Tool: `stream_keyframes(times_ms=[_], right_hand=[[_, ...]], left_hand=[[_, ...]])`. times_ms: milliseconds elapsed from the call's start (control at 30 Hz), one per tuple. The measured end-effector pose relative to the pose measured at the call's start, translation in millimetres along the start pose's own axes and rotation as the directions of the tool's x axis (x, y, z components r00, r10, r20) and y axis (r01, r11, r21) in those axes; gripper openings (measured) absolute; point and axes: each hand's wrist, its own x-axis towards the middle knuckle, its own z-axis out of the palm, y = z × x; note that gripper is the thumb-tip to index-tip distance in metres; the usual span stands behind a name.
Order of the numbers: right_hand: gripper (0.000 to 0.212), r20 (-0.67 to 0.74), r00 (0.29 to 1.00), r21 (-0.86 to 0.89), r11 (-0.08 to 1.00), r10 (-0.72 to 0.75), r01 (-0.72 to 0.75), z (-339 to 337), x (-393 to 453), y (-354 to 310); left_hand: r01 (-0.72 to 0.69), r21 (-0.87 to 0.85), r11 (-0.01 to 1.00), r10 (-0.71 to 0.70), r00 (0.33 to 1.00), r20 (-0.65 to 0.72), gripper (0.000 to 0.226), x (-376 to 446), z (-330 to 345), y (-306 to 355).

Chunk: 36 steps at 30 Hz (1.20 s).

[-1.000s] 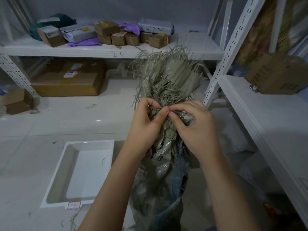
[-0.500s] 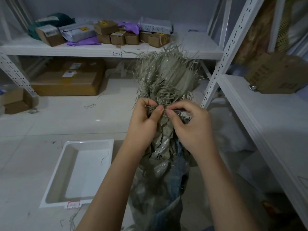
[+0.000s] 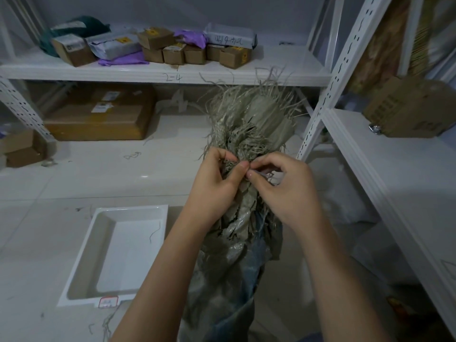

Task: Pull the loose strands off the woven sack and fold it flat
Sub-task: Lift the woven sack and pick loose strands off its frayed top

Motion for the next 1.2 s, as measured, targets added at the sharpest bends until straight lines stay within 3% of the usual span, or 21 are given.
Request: stream_keyframes(times_ms=[133,333,600,867,1067,1200], right_hand=[[0.004,-0.008,1.0,-0.026,0.999,-0.022,0.021,1,-1,-1],[0.01,0.011,0.999,0.037,0.999,0.037,-0.037,1,1,-3],[0.009,0.007,1.0,0.021,1.0,0.016,-0.016,4,1,-5],[0.011,0.014,1.0,0.113,0.994,0.01,-0.012,0,0,-5],[0.012,0.037,0.999,0.035,0.999,-0.006,0.005,1,1,-2],[0.014,0.014,0.999,0.031,0.999,-0.033,0.033,0,1,-4]], left_hand=[[0.005,0.017,1.0,-0.005,1.0,-0.013,0.01,0,2,0],[0.089,-0.088,0.992,-0.093,0.995,-0.037,0.021,0,3,2],[0.179,-0.239,0.954,-0.194,0.98,-0.041,0.012,0,1,6],[0.093,-0.136,0.986,-0.096,0.995,-0.018,0.023,-2,-2,9],[0.051,-0.085,0.995,-0.051,0.999,0.0,0.025,-2,0,5],[0.078,-0.139,0.987,-0.081,0.997,-0.01,0.026,-2,1,7]])
